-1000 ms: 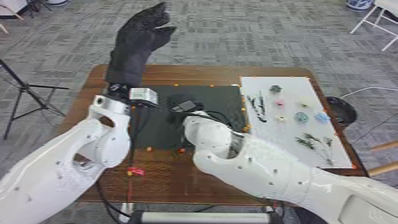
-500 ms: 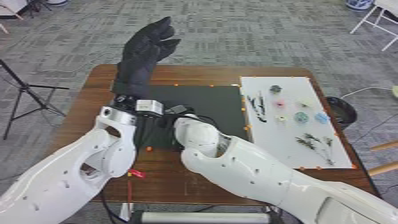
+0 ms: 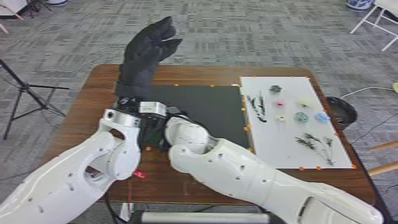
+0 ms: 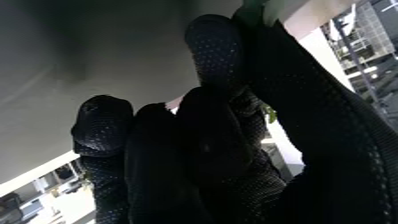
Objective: Arrange flowers
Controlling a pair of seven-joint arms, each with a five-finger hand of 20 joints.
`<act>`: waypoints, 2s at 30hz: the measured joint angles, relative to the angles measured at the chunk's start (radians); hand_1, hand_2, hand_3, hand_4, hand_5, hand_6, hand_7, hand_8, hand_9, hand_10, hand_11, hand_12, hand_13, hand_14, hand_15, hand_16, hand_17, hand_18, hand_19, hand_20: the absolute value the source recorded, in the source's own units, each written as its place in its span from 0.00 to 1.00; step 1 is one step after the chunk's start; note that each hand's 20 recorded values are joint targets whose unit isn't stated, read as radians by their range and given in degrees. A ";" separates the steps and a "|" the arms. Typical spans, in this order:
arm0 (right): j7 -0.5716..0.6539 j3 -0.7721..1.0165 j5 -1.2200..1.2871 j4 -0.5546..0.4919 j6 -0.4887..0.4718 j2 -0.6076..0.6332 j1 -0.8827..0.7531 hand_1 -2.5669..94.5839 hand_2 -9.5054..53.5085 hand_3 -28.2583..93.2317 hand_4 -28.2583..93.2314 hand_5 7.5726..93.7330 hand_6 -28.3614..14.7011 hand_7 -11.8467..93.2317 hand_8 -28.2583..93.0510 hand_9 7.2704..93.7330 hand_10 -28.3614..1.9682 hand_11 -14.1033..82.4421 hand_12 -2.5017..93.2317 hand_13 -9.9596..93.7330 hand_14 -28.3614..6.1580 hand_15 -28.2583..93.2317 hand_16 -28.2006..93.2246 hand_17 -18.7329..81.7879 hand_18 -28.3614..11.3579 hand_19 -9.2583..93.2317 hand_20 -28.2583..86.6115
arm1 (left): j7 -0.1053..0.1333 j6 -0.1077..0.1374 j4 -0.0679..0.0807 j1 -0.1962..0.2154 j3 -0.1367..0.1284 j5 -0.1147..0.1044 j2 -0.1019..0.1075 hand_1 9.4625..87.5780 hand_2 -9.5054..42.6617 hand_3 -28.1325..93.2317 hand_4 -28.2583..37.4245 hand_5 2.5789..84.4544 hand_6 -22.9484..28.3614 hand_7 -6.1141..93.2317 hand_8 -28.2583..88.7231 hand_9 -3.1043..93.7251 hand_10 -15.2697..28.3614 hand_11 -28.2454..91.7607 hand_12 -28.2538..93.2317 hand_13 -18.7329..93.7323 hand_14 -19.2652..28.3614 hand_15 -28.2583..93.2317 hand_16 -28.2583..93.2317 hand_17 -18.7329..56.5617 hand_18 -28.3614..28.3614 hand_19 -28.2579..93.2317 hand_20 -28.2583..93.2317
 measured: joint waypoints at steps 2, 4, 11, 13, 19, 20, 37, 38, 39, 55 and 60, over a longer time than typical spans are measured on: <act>0.001 0.000 -0.007 0.010 0.000 -0.013 -0.001 0.45 0.00 0.92 0.14 0.80 0.66 0.57 0.48 0.90 0.75 0.87 0.69 0.91 0.66 0.96 0.60 0.64 0.18 1.00 0.59 | 0.004 0.003 -0.003 0.000 0.000 -0.001 0.000 0.30 0.07 0.80 0.13 0.35 0.48 0.32 0.15 0.30 0.61 0.49 0.40 0.38 0.69 0.55 0.27 0.15 0.85 0.57 0.37; 0.002 0.000 -0.014 0.027 0.000 -0.028 0.000 0.45 0.00 0.92 0.14 0.80 0.67 0.57 0.48 0.90 0.75 0.87 0.69 0.91 0.66 0.96 0.60 0.64 0.19 1.00 0.59 | 0.008 0.005 -0.006 0.001 0.000 -0.001 0.000 0.30 0.07 0.79 0.13 0.35 0.48 0.32 0.15 0.30 0.61 0.49 0.40 0.38 0.69 0.55 0.27 0.15 0.85 0.57 0.37; 0.010 -0.015 -0.035 0.097 0.008 -0.071 0.010 0.45 0.00 0.92 0.13 0.80 0.68 0.57 0.47 0.90 0.75 0.86 0.70 0.91 0.66 0.95 0.60 0.65 0.19 1.00 0.59 | 0.021 0.014 -0.014 0.004 0.000 -0.003 0.000 0.30 0.07 0.79 0.13 0.35 0.48 0.32 0.15 0.30 0.61 0.49 0.40 0.38 0.69 0.55 0.27 0.15 0.85 0.57 0.37; 0.015 -0.018 -0.038 0.107 0.008 -0.077 0.015 0.45 0.00 0.92 0.13 0.80 0.69 0.57 0.47 0.90 0.75 0.86 0.70 0.91 0.66 0.95 0.60 0.65 0.18 1.00 0.59 | 0.024 0.015 -0.014 0.005 0.001 -0.003 -0.002 0.30 0.07 0.79 0.13 0.35 0.48 0.32 0.15 0.30 0.61 0.49 0.40 0.38 0.69 0.55 0.27 0.15 0.85 0.57 0.37; 0.023 -0.015 -0.038 0.113 0.006 -0.083 0.016 0.44 0.00 0.92 0.14 0.82 0.70 0.55 0.48 0.91 0.75 0.86 0.69 0.92 0.67 0.95 0.60 0.65 0.19 1.00 0.60 | 0.028 0.017 -0.014 0.006 0.001 -0.005 -0.007 0.30 0.07 0.79 0.13 0.35 0.48 0.32 0.15 0.30 0.61 0.49 0.40 0.38 0.69 0.55 0.27 0.15 0.85 0.57 0.37; 0.024 -0.012 -0.036 0.115 0.006 -0.086 0.015 0.44 0.00 0.91 0.14 0.82 0.70 0.55 0.48 0.91 0.76 0.86 0.69 0.92 0.67 0.95 0.60 0.66 0.19 1.00 0.60 | 0.029 0.018 -0.014 0.006 0.001 -0.005 -0.007 0.30 0.07 0.79 0.13 0.35 0.48 0.32 0.15 0.30 0.61 0.49 0.40 0.38 0.69 0.55 0.27 0.15 0.85 0.57 0.37; 0.087 0.023 0.106 0.049 -0.001 -0.057 0.024 0.28 0.01 0.89 0.07 0.85 0.63 0.46 0.18 0.89 0.70 0.82 0.70 0.91 0.65 0.93 0.61 0.64 0.17 1.00 0.57 | 0.020 -0.007 -0.008 0.021 -0.017 0.000 -0.029 0.30 0.07 0.79 0.13 0.35 0.48 0.32 0.15 0.30 0.61 0.48 0.40 0.38 0.69 0.55 0.27 0.15 0.85 0.57 0.37; 0.090 0.019 0.106 0.042 -0.004 -0.049 0.025 0.28 0.01 0.89 0.07 0.85 0.63 0.45 0.18 0.89 0.70 0.82 0.70 0.90 0.65 0.92 0.61 0.63 0.17 1.00 0.57 | 0.018 -0.012 -0.006 0.021 -0.018 0.001 -0.031 0.30 0.07 0.79 0.13 0.35 0.48 0.32 0.15 0.30 0.61 0.48 0.40 0.38 0.69 0.55 0.27 0.15 0.85 0.57 0.37; 0.091 0.015 0.104 0.038 -0.005 -0.043 0.027 0.28 0.01 0.89 0.07 0.84 0.62 0.45 0.18 0.88 0.70 0.81 0.70 0.90 0.64 0.92 0.61 0.63 0.17 1.00 0.57 | 0.015 -0.016 -0.003 0.021 -0.019 0.001 -0.034 0.30 0.07 0.79 0.13 0.35 0.48 0.32 0.15 0.30 0.61 0.48 0.40 0.38 0.69 0.55 0.27 0.15 0.85 0.57 0.37; 0.052 0.153 0.166 -0.444 0.112 0.380 -0.064 0.31 0.00 0.89 0.00 0.52 0.51 0.40 0.15 0.54 0.46 0.62 0.35 0.62 0.48 0.88 0.52 0.42 0.16 0.87 0.64 | -0.118 -0.105 0.007 0.150 -0.181 0.045 -0.110 0.30 0.08 0.79 0.13 0.35 0.48 0.32 0.15 0.30 0.61 0.48 0.40 0.38 0.69 0.55 0.27 0.15 0.85 0.57 0.37; 0.025 0.302 0.012 -0.637 0.205 0.631 -0.204 0.39 0.00 0.80 0.00 0.51 0.53 0.39 0.15 0.55 0.49 0.58 0.33 0.60 0.50 0.84 0.49 0.41 0.18 0.84 0.65 | -0.175 -0.093 -0.027 0.273 -0.238 0.066 -0.096 0.30 0.07 0.79 0.13 0.35 0.48 0.32 0.15 0.30 0.61 0.48 0.40 0.38 0.69 0.55 0.27 0.15 0.85 0.57 0.37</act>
